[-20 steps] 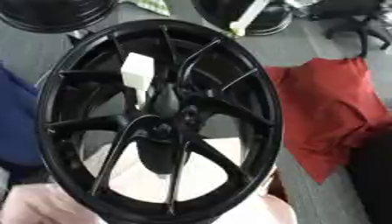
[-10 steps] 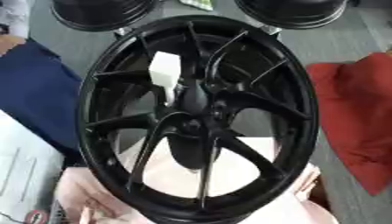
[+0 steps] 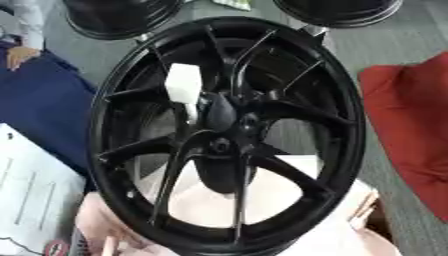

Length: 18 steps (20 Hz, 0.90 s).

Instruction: Pull the pin out of the wheel hub.

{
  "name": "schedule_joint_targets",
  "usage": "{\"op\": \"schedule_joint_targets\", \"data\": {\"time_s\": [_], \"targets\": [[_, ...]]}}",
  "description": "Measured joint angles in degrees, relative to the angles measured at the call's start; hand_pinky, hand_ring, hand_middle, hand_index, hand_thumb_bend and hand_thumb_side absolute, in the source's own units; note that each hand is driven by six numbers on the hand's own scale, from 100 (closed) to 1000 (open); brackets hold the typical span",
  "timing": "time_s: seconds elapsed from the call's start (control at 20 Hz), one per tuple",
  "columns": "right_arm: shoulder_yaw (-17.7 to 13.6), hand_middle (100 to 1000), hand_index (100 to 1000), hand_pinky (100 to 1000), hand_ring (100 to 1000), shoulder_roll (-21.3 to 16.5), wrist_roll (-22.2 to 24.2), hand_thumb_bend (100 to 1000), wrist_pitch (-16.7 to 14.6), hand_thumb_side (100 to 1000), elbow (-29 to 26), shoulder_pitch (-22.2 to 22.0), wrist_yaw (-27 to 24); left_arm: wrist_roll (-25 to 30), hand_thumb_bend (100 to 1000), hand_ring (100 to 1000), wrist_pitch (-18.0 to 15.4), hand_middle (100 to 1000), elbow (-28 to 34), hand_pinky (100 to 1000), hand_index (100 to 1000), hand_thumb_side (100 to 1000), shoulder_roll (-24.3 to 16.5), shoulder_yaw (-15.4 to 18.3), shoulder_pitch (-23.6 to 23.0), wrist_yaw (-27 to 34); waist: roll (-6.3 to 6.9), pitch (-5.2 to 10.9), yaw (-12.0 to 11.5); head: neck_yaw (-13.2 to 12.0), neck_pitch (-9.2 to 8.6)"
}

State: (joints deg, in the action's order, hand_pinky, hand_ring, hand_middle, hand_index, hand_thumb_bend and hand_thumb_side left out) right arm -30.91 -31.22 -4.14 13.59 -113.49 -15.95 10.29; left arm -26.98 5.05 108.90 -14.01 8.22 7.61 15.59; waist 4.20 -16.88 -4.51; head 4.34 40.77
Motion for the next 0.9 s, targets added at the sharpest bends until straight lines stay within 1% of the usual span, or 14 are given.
{"op": "schedule_joint_targets", "data": {"time_s": [0.1, 0.25, 0.4, 0.5, 0.55, 0.6, 0.65, 0.8, 0.9], "targets": [[0.2, 779, 883, 775, 947, 3.1, -0.6, 100, 0.8, 100, 0.0, -0.1, 1.9, 0.4, 498, 466, 0.0, 527, 0.4, 676, 650, 394, -0.1, -0.3, 0.2, 0.0, 0.24, 0.07, 0.1, 0.2, 0.01], [1.0, 762, 864, 762, 934, 7.5, -1.1, 100, 1.9, 100, 0.0, 0.4, 4.7, 0.9, 494, 468, 0.1, 530, 0.5, 679, 654, 396, -0.7, -0.6, 0.2, -0.1, -0.43, 0.07, -0.2, 0.3, 0.03], [1.5, 708, 821, 718, 896, 11.9, -2.4, 100, 2.0, 100, 0.0, 0.9, 7.4, 1.6, 493, 468, 0.2, 530, 0.7, 679, 654, 402, -1.2, -0.7, 0.4, -0.6, -1.06, 0.07, -0.3, 0.3, 0.05], [1.8, 657, 788, 684, 859, 14.9, -3.8, 100, 1.4, 510, 0.0, 1.6, 9.2, 1.9, 497, 469, 0.2, 531, 0.9, 679, 656, 409, -1.6, -0.9, 0.5, -0.8, -1.41, 0.07, -0.3, 0.5, 0.03], [2.2, 651, 786, 681, 856, 16.3, -4.7, 100, 0.8, 588, 0.0, 2.2, 9.8, 2.0, 498, 469, 0.2, 531, 1.0, 679, 656, 410, -1.6, -1.0, 0.5, -0.9, -1.58, 0.07, -0.5, 0.6, 0.01], [2.6, 649, 785, 678, 853, 17.8, -5.6, 100, 0.1, 646, 0.0, 2.8, 10.3, 2.2, 498, 469, 0.3, 531, 1.1, 679, 656, 410, -1.7, -1.0, 0.6, -1.0, -1.8, 0.07, -0.7, 0.7, -0.02], [3.2, 632, 779, 662, 839, 19.3, -6.4, 100, -0.6, 676, 0.0, 3.2, 10.7, 2.3, 499, 469, 0.3, 531, 1.3, 679, 656, 413, -1.8, -1.0, 0.7, -1.0, -1.99, 0.07, -0.9, 0.8, -0.05], [5.9, 608, 761, 640, 817, 22.9, -9.1, 100, -3.1, 699, 0.0, 4.9, 11.8, 2.5, 501, 470, 0.2, 532, 1.9, 679, 657, 418, -2.2, -1.4, 1.0, -1.2, -2.48, 0.07, -1.3, 1.0, -0.08], [8.0, 597, 755, 635, 801, 23.9, -10.8, 100, -4.8, 714, 0.0, 6.4, 11.8, 2.7, 501, 471, 0.2, 532, 2.4, 680, 659, 421, -2.3, -1.6, 1.2, -1.3, -2.63, 0.07, -1.4, 0.9, -0.09]]}}
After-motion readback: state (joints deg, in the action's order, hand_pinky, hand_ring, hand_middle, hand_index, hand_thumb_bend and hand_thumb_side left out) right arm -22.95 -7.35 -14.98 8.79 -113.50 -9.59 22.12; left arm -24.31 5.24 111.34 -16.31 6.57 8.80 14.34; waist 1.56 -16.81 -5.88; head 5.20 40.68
